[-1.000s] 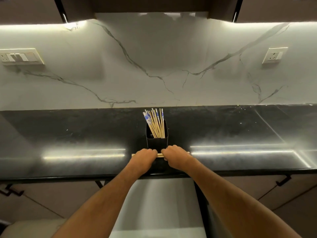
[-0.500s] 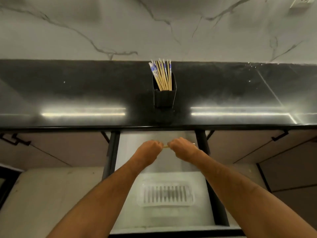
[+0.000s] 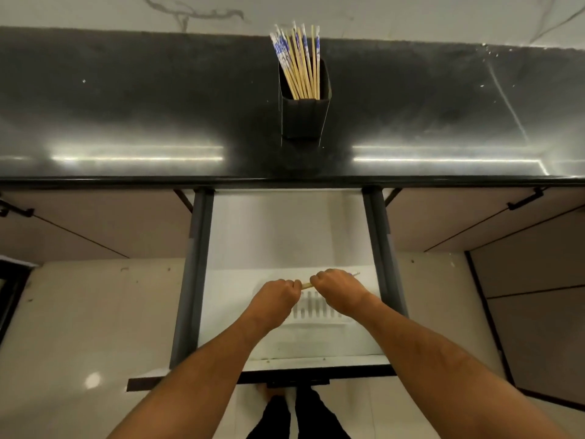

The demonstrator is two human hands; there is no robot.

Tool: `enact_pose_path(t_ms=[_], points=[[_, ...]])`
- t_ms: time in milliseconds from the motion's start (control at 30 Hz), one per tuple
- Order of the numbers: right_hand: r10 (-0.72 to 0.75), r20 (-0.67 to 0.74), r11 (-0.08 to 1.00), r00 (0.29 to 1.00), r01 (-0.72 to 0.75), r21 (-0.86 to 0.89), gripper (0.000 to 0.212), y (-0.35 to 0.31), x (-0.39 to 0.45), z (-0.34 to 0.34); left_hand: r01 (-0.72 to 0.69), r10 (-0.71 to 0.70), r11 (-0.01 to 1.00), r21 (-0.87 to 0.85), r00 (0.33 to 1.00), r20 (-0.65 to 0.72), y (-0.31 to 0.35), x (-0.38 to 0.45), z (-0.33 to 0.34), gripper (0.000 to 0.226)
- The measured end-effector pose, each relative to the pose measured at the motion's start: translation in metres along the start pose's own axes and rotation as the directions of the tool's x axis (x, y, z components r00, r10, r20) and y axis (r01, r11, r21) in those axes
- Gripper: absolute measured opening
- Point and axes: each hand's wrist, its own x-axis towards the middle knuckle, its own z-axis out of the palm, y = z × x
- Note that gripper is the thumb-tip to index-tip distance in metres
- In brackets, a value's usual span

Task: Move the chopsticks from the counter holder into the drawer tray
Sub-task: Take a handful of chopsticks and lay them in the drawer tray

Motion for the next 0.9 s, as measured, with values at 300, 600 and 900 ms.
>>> enact_pose_path(t_ms=[300,600,900], points=[[-0.023,-0.016,1.000,1.000,0.023,-0.013,0.023,-0.018,-0.007,0.030,0.020,-0.020,0.999,0.029,1.000,0.006,0.000,-0.013,0.026,0.044],[0.061,-0.024,0.994,0.998,-0.058,0.091,0.027,-0.019,0.007,0.055,0.112,-0.110,0.993,-0.031,0.992,0.054,0.003,-0.002,0.041,0.043],[0.065,-0.045,0.997,0.997,-0.064,0.042,0.029,-0.018,0.009,0.073,0.194,-0.188,0.972,-0.136,0.981,0.053,0.007,0.003,0.054,0.042]])
